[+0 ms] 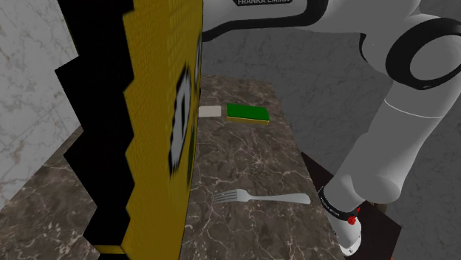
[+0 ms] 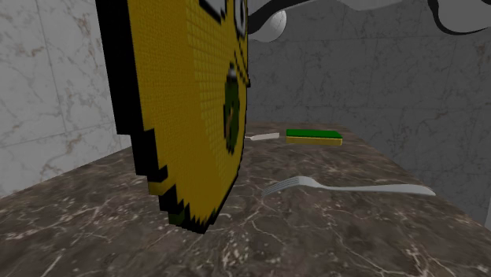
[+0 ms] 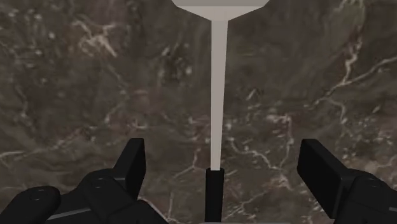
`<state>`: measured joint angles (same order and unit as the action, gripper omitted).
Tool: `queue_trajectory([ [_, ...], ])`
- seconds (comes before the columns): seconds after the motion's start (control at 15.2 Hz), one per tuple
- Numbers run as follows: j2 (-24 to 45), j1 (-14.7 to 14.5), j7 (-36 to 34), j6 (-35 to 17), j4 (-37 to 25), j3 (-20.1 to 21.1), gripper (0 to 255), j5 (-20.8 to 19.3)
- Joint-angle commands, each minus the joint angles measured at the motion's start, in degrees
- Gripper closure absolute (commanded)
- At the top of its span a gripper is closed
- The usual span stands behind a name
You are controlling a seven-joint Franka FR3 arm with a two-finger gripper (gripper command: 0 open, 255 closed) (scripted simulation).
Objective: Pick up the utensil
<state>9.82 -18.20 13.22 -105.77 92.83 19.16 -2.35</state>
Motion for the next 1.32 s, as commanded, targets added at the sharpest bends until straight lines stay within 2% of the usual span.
queue_trajectory([
  [0.0,-0.01,0.08,0.09,-1.6,1.58,-0.05,0,-0.01],
  [0.26,0.1,0.11,0.07,-3.54,3.42,-0.08,0,-0.07],
  [0.33,0.06,0.13,0.11,-3.56,3.48,-0.09,255,-0.05],
  [0.92,0.11,0.11,0.07,-3.54,3.41,-0.08,255,-0.07],
  [1.25,-0.05,0.03,0.1,0.26,-0.25,-0.01,255,0.01],
])
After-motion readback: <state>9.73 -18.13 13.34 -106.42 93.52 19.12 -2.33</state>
